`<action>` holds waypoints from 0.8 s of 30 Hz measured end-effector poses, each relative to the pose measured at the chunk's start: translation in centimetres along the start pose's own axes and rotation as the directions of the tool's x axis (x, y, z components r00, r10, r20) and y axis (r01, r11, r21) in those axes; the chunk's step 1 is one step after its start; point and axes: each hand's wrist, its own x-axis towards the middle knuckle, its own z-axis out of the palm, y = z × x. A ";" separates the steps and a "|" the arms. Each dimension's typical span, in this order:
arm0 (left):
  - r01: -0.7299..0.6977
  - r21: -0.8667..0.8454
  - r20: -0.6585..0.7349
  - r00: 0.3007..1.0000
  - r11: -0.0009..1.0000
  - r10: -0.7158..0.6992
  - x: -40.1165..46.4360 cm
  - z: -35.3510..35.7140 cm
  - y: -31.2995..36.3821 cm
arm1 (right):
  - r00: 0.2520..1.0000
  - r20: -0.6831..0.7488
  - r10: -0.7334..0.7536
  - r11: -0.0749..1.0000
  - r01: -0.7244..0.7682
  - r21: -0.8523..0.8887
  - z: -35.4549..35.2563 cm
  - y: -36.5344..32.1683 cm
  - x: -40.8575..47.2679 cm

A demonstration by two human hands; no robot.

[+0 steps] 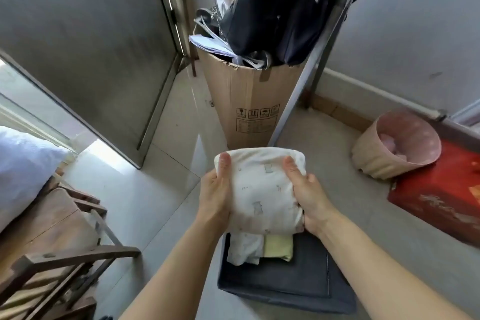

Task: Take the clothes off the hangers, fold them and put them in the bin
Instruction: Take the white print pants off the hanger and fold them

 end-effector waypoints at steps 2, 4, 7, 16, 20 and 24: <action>0.089 -0.010 0.043 0.995 0.996 -0.089 1.4 0.0 -4.2 | 0.998 0.014 0.067 0.996 -0.068 0.056 -1.7 3.3 2.5; 0.118 0.013 0.096 0.988 0.993 -0.118 2.6 0.2 -8.9 | 0.990 0.041 0.137 0.984 -0.141 0.111 -3.6 7.0 4.8; 0.181 0.072 0.080 0.979 0.981 -0.187 4.0 0.8 -16.1 | 0.967 0.075 0.243 0.958 -0.252 0.138 -6.1 13.1 7.7; 0.427 0.139 -0.017 0.903 0.893 -0.429 8.3 2.6 -33.6 | 0.898 -0.038 0.438 0.896 -0.432 0.105 -10.7 30.4 14.5; 0.445 0.133 0.053 0.889 0.886 -0.455 10.5 3.3 -38.7 | 0.883 -0.099 0.458 0.887 -0.448 0.113 -12.3 35.4 18.0; 0.371 0.188 0.086 0.916 0.910 -0.391 13.5 6.1 -41.9 | 0.876 -0.172 0.451 0.891 -0.429 0.151 -14.7 38.5 22.2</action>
